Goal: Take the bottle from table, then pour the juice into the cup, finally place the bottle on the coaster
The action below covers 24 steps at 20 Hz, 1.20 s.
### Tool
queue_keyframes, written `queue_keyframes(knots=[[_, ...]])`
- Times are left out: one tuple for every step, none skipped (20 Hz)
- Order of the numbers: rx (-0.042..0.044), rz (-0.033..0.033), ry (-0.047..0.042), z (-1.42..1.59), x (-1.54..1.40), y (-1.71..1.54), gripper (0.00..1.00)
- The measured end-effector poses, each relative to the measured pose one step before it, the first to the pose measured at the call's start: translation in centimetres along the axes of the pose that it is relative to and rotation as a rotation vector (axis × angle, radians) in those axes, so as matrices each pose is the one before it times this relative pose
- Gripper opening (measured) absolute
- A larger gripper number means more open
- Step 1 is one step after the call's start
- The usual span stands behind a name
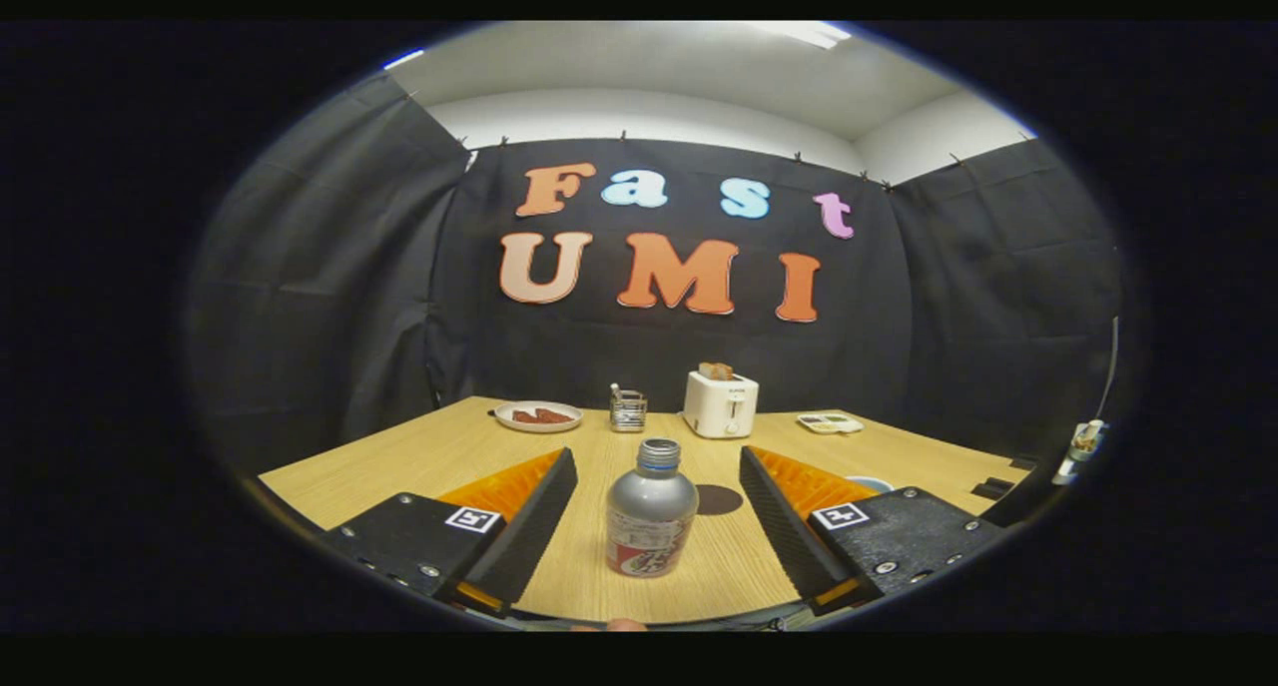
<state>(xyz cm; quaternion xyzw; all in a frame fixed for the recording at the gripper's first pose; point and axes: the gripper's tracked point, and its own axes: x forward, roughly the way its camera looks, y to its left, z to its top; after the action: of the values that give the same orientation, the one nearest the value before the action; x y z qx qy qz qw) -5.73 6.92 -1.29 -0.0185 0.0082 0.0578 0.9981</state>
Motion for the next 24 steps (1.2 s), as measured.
queue_keyframes(knots=[[0.00303,-0.00233,0.00166,-0.325,-0.285,-0.114,0.97],[-0.00071,-0.0076,0.0072,-0.337,-0.311,-0.239,0.97],[-0.00448,-0.01017,0.01233,-0.624,-0.268,-0.298,0.97],[-0.0058,-0.00842,0.01316,-0.455,-0.297,-0.237,0.97],[-0.00072,-0.00276,0.00483,-0.19,-0.164,-0.154,0.97],[0.00997,0.00346,-0.00313,0.097,-0.121,0.066,0.97],[0.01826,0.00788,-0.00397,0.009,-0.086,0.266,0.97],[0.0182,0.00655,-0.00071,0.013,0.049,0.136,0.97],[0.01086,-0.00082,0.00534,-0.342,0.168,-0.104,0.97],[-0.00009,-0.00548,0.00813,-0.413,0.161,-0.237,0.97],[-0.00795,-0.00168,0.00672,-0.324,0.21,-0.176,0.97],[-0.00977,0.00565,0.00309,-0.334,0.279,0.079,0.97],[-0.00556,0.00495,0.00488,-0.388,0.289,0.164,0.97],[-0.00037,0.00479,0.01104,-0.644,0.405,0.062,0.97],[0.00055,0.00465,0.0121,-0.758,0.409,0.069,0.97],[-0.00066,0.00332,0.01104,-0.608,0.314,0.031,0.97],[-0.0012,-0.00001,0.01011,-0.506,0.239,-0.029,0.97],[0.00183,-0.00184,0.00996,-0.553,0.358,-0.08,0.97],[0.00637,0.00436,0.01118,-0.649,0.312,0.066,0.97],[0.00653,0.00371,0.0135,-0.514,0.289,0.064,0.97],[0.00359,0.00109,0.01183,-0.632,0.237,-0.006,0.97],[0.00116,-0.00005,0.01229,-0.458,0.24,-0.05,0.98],[0.00007,0.00363,0.01145,-0.392,0.223,0.068,0.98],[-0.00031,0.00514,0.00886,-0.327,0.219,0.148,0.98]])
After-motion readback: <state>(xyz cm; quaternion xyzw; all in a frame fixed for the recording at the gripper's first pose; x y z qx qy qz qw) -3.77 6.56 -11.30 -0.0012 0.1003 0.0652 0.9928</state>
